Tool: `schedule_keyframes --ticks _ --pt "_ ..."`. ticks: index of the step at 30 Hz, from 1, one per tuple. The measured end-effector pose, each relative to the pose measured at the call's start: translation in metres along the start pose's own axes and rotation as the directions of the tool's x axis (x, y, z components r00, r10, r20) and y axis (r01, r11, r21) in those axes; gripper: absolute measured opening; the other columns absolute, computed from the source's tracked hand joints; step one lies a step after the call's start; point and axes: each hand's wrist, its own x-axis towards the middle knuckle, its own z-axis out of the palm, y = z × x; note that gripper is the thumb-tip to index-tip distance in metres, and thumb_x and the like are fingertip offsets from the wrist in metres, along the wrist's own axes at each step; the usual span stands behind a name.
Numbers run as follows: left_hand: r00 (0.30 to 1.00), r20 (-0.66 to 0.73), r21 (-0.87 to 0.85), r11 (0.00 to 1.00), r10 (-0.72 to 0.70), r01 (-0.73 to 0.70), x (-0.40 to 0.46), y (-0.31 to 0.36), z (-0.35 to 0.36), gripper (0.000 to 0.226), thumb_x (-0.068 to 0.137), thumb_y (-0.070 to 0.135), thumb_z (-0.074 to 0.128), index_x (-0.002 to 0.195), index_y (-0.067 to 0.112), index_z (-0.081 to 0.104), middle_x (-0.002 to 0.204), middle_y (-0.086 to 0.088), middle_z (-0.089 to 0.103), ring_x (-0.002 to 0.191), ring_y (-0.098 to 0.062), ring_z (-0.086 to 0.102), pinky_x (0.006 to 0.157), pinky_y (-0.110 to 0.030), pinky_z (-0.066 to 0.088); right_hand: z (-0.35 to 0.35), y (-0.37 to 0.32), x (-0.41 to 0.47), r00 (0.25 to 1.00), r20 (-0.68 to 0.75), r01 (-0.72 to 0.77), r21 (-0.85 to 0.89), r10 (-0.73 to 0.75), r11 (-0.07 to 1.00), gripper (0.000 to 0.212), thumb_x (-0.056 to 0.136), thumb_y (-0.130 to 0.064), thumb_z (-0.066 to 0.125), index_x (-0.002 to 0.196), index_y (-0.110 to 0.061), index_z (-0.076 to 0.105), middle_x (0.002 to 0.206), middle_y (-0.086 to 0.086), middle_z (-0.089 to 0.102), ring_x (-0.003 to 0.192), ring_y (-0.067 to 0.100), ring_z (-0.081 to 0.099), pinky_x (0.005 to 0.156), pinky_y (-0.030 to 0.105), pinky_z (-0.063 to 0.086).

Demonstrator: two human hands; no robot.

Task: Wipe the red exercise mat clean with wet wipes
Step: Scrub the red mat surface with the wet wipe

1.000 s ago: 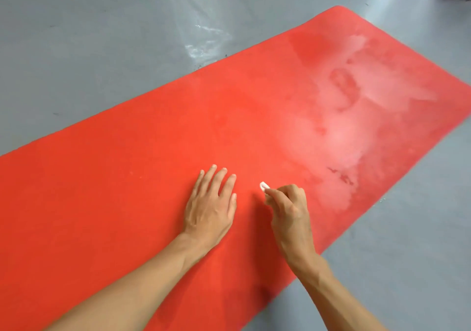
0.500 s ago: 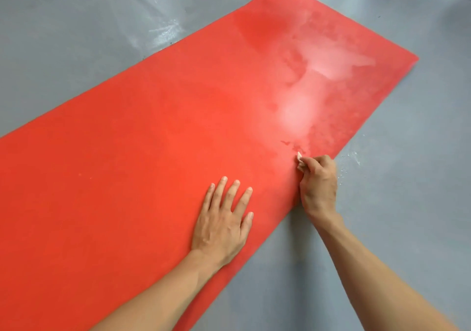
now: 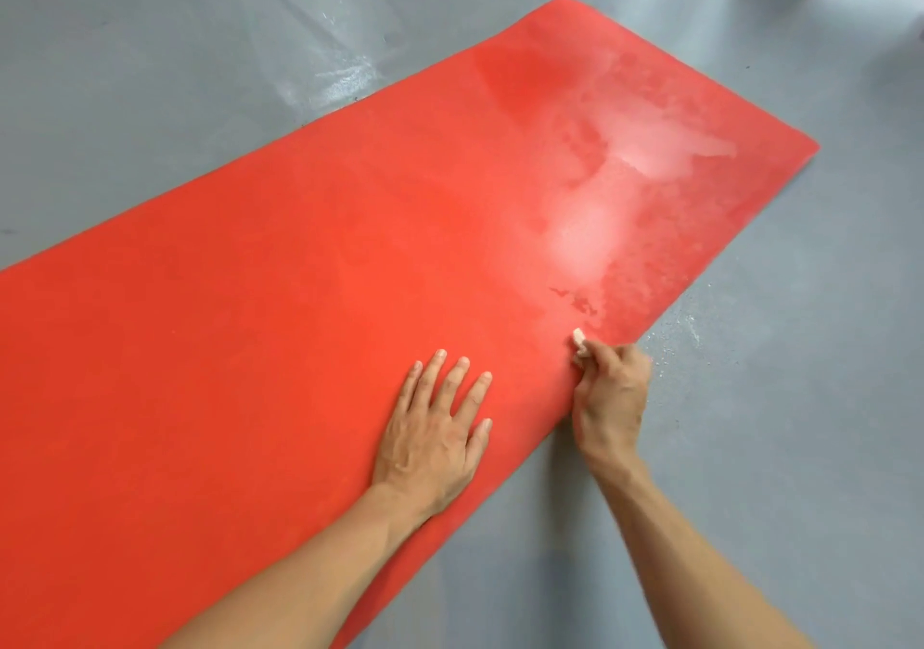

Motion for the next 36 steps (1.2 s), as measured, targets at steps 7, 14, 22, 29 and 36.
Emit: schedule_keyframes --ticks 7,14,22,29,36 --pt "1.0 -0.022 -0.006 1.0 0.011 -0.012 0.0 -0.001 0.0 0.057 0.104 0.05 0.041 0.155 0.026 0.05 0.158 -0.007 0.048 0.155 -0.033 0.031 0.125 -0.054 0.028 -0.02 0.005 -0.04 0.821 0.245 0.507 0.102 -0.515 0.856 0.017 0.094 -0.012 0.073 0.111 -0.012 0.075 0.09 -0.001 0.053 0.085 0.019 0.048 0.077 0.022 0.037" --pt "0.999 -0.049 -0.003 1.0 -0.003 0.003 0.001 0.0 -0.001 0.055 0.101 0.049 0.043 0.15 0.026 0.055 0.153 -0.006 0.054 0.15 -0.033 0.039 0.123 -0.052 0.031 0.012 -0.008 0.002 0.999 0.048 -0.011 0.045 0.009 0.999 0.015 0.096 -0.014 0.064 0.101 -0.01 0.078 0.085 0.008 0.052 0.084 0.035 0.057 0.074 0.031 0.042" --pt "0.999 -0.028 0.044 0.998 -0.037 0.039 0.012 -0.024 -0.008 0.076 0.097 0.065 0.042 0.155 0.017 0.047 0.156 -0.012 0.048 0.149 -0.029 0.039 0.121 -0.045 0.031 0.014 -0.013 0.029 0.888 0.207 0.417 0.013 -0.41 0.909 0.012 0.094 -0.011 0.066 0.098 -0.009 0.077 0.082 0.004 0.049 0.086 0.028 0.049 0.071 0.022 0.028" --pt "0.997 -0.015 0.056 0.995 -0.078 0.079 0.012 -0.027 -0.006 0.08 0.097 0.067 0.041 0.154 0.01 0.048 0.159 -0.016 0.046 0.151 -0.033 0.037 0.124 -0.049 0.026 0.03 -0.052 0.002 0.946 0.152 0.269 0.119 -0.285 0.956 0.014 0.097 -0.013 0.064 0.098 -0.013 0.078 0.082 0.001 0.052 0.084 0.023 0.048 0.07 0.028 0.038" --pt "0.999 -0.037 0.059 0.998 -0.03 0.032 0.049 -0.062 -0.018 0.061 0.102 0.055 0.037 0.145 0.017 0.057 0.147 -0.009 0.056 0.142 -0.03 0.045 0.117 -0.045 0.037 0.036 -0.029 0.072 0.944 0.18 0.293 -0.066 -0.277 0.954 0.015 0.097 -0.012 0.062 0.098 -0.008 0.076 0.087 0.008 0.052 0.093 0.033 0.052 0.073 0.036 0.041"
